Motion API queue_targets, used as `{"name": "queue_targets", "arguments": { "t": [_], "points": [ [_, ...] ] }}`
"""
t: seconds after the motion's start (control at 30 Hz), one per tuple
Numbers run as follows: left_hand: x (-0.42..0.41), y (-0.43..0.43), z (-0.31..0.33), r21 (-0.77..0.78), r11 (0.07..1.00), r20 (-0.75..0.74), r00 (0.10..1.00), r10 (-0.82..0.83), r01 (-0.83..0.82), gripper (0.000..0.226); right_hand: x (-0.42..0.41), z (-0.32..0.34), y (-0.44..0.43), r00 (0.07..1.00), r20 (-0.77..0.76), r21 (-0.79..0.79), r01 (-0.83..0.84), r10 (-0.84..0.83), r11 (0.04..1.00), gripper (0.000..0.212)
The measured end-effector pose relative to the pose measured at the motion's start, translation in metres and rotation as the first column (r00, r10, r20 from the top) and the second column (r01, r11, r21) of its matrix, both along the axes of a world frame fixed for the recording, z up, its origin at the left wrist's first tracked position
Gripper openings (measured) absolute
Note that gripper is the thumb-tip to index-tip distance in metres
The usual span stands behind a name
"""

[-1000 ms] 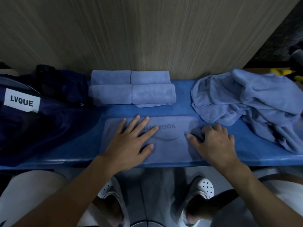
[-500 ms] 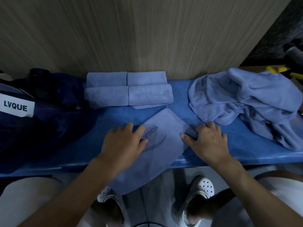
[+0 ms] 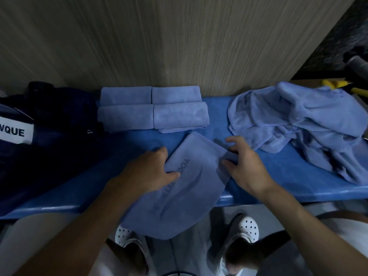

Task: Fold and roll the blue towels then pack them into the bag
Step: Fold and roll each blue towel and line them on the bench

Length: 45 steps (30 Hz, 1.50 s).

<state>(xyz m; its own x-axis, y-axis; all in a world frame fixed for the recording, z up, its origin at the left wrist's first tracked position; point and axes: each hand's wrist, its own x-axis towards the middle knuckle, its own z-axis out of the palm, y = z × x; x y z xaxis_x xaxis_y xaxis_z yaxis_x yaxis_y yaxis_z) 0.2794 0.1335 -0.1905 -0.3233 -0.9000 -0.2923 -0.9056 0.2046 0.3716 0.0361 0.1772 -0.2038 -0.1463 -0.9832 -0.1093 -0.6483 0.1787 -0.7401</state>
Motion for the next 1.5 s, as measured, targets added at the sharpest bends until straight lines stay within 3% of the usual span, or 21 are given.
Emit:
{"name": "queue_targets", "arguments": {
  "t": [0.1, 0.23, 0.37, 0.63, 0.7, 0.77, 0.9, 0.97, 1.03, 1.13, 1.5],
  "points": [
    [0.003, -0.004, 0.004, 0.075, 0.997, 0.109, 0.994, -0.017, 0.009, 0.054, 0.004, -0.003, -0.008, 0.999, 0.016, -0.104, -0.041, 0.043, 0.994, 0.054],
    [-0.008, -0.012, -0.011, -0.115, 0.989, -0.171, 0.983, 0.07, -0.09, 0.052, 0.009, -0.006, -0.017, 0.996, 0.026, -0.129, -0.079, 0.083, 0.989, 0.056],
    [-0.021, -0.021, -0.023, -0.126, 0.978, -0.36, 0.926, 0.11, -0.165, 0.035, 0.011, -0.005, -0.027, 0.996, 0.016, -0.168, -0.08, 0.084, 0.983, 0.058],
    [-0.023, -0.029, -0.023, 0.002, 0.977, -0.438, 0.879, 0.191, -0.212, 0.04, -0.009, -0.005, -0.035, 0.981, -0.186, 0.118, -0.04, 0.062, 0.992, 0.077],
    [-0.022, -0.03, -0.021, 0.067, 0.971, -0.504, 0.833, 0.23, -0.228, 0.04, -0.007, -0.004, -0.036, 0.988, -0.148, 0.138, -0.024, 0.044, 0.99, 0.064],
    [-0.02, -0.031, -0.019, 0.102, 0.972, -0.521, 0.821, 0.232, -0.211, 0.038, -0.006, -0.003, -0.036, 0.991, -0.122, 0.128, -0.031, 0.047, 0.991, 0.035],
    [-0.016, -0.035, -0.02, 0.171, 0.968, -0.555, 0.794, 0.247, -0.181, 0.011, -0.005, 0.001, -0.037, 0.996, -0.08, 0.139, -0.029, 0.041, 0.99, 0.018],
    [-0.014, -0.038, -0.022, 0.141, 0.97, -0.575, 0.781, 0.244, -0.199, 0.014, -0.003, -0.001, -0.038, 0.997, -0.071, 0.111, -0.017, 0.025, 0.994, 0.018],
    [-0.015, -0.04, -0.022, 0.053, 0.968, -0.626, 0.747, 0.222, -0.244, 0.023, 0.0, -0.001, -0.041, 0.999, -0.036, -0.023, 0.021, -0.021, 1.0, 0.025],
    [-0.017, -0.043, -0.017, -0.029, 0.961, -0.681, 0.709, 0.183, -0.276, 0.013, 0.002, 0.002, -0.045, 0.998, 0.061, -0.163, 0.033, -0.023, 0.986, 0.03],
    [-0.014, -0.034, -0.021, -0.064, 0.96, -0.693, 0.705, 0.154, -0.273, 0.027, 0.003, 0.002, -0.033, 0.997, 0.079, -0.165, -0.009, 0.022, 0.986, 0.023]
  ]
}}
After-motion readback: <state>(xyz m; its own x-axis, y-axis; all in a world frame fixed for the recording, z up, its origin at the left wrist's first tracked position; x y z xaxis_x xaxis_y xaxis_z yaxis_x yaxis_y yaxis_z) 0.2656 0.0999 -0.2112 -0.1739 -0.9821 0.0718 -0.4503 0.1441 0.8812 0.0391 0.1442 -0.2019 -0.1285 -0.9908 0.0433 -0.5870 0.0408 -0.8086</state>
